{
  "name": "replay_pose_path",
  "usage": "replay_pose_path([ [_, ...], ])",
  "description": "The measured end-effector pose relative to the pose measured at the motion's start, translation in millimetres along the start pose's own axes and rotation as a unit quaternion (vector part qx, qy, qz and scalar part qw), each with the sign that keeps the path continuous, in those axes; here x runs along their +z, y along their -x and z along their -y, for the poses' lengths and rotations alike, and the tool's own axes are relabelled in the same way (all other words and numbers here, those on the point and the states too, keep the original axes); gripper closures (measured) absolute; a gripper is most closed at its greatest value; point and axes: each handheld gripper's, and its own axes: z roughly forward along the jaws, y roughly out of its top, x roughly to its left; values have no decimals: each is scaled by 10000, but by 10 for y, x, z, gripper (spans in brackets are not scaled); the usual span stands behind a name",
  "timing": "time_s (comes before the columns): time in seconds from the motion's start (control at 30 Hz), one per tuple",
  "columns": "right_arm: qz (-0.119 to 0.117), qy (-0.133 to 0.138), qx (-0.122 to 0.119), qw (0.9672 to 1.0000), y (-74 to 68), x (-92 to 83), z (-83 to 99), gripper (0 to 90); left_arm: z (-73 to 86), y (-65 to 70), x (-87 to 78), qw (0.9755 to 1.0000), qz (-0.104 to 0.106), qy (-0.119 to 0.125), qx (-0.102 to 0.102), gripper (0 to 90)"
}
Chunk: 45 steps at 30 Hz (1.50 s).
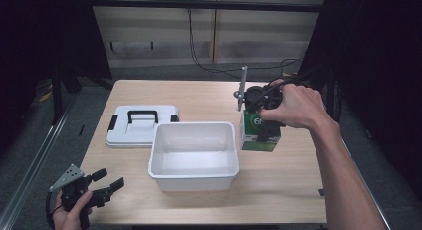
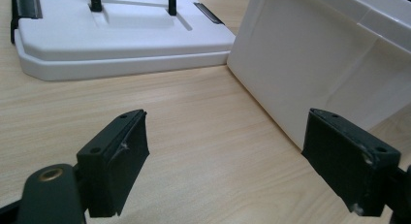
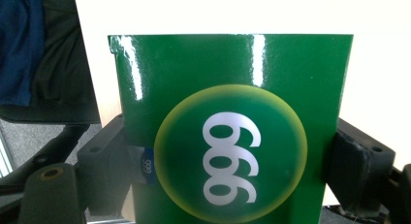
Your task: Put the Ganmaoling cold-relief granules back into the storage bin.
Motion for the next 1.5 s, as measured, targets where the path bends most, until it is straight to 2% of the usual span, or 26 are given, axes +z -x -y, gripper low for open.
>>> replay_pose_path([
  [0.2, -35, -31, -198, 9998, 6, -2, -199, 159, 0, 1, -5, 10000, -3, 14, -27, 161],
  [0.3, 45, 9, -298, 9995, -17, 17, -303, 159, 0, 0, -7, 10000, 7, 19, -27, 161],
  [0.37, -42, 39, -368, 9993, -35, 41, -392, 159, -2, -1, -3, 10000, 7, 15, -19, 161],
  [0.53, -79, 8, -428, 9990, -45, 42, -495, 159, -1, 1, 0, 10000, 15, 5, 0, 161],
  [0.57, -71, 108, -515, 9986, -42, 51, -544, 159, -2, -1, 0, 10000, 15, 4, -11, 161],
  [0.6, -92, 97, -542, 9984, -39, 52, -568, 159, -2, -1, 0, 10000, 15, 4, -11, 161],
  [1.1, -247, 103, -684, 9973, -19, 235, -845, 159, -1, 4, 7, 10000, 68, -10, -24, 161],
  [1.27, -225, 124, -681, 9973, -17, 272, -915, 159, -2, 4, 9, 10000, 62, -19, -9, 161],
  [1.43, -254, 145, -757, 9967, -28, 343, -1024, 159, -1, 4, 6, 10000, 78, -12, -23, 161],
  [1.5, -256, 76, -834, 9962, -26, 384, -1082, 159, -2, 3, 7, 10000, 81, -16, -5, 161],
])
